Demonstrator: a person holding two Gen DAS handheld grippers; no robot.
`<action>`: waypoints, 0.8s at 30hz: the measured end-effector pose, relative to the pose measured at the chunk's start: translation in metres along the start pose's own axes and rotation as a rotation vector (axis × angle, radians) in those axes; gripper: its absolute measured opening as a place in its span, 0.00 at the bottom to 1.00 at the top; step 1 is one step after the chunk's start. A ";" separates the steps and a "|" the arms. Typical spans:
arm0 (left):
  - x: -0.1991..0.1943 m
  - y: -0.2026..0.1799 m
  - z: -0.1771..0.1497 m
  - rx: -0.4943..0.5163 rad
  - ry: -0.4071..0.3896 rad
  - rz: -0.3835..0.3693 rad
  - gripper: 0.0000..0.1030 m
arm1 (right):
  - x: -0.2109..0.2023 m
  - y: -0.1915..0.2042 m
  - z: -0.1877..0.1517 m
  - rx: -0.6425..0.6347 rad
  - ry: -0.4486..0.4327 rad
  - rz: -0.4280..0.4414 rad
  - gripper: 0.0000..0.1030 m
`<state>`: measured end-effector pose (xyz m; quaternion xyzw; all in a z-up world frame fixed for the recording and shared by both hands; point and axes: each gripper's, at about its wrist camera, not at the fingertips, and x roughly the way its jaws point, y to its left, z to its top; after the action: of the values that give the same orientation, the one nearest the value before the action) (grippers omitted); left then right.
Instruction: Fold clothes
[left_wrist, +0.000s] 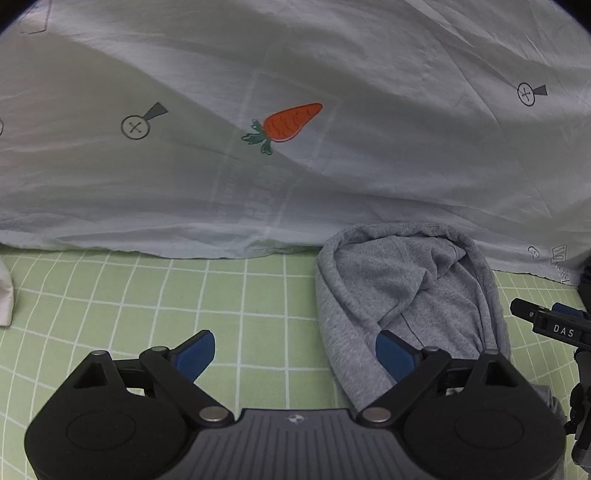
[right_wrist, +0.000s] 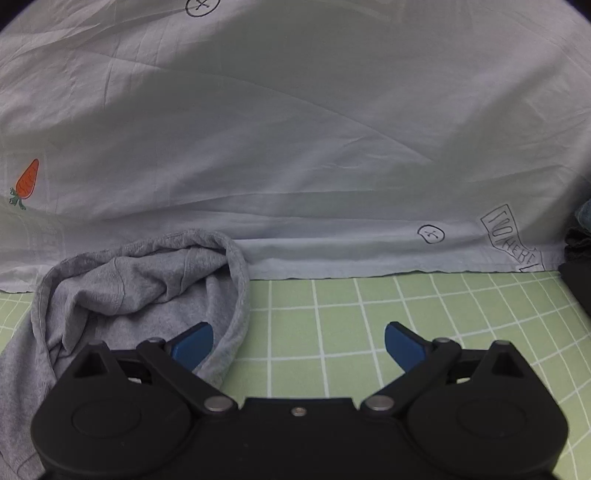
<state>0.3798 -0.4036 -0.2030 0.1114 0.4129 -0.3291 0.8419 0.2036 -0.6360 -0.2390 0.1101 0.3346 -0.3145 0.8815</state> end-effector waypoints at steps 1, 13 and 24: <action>0.012 -0.007 0.007 0.024 -0.001 0.020 0.91 | 0.007 0.003 0.003 -0.017 0.000 -0.005 0.98; 0.084 0.002 0.036 0.058 0.055 0.207 0.92 | 0.060 0.004 0.021 -0.085 0.078 -0.122 0.99; -0.018 0.020 0.016 0.014 -0.124 0.222 0.92 | -0.048 -0.017 0.018 -0.071 -0.102 -0.235 0.99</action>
<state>0.3948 -0.3879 -0.1810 0.1417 0.3429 -0.2433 0.8962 0.1745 -0.6330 -0.1938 0.0229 0.3108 -0.4090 0.8577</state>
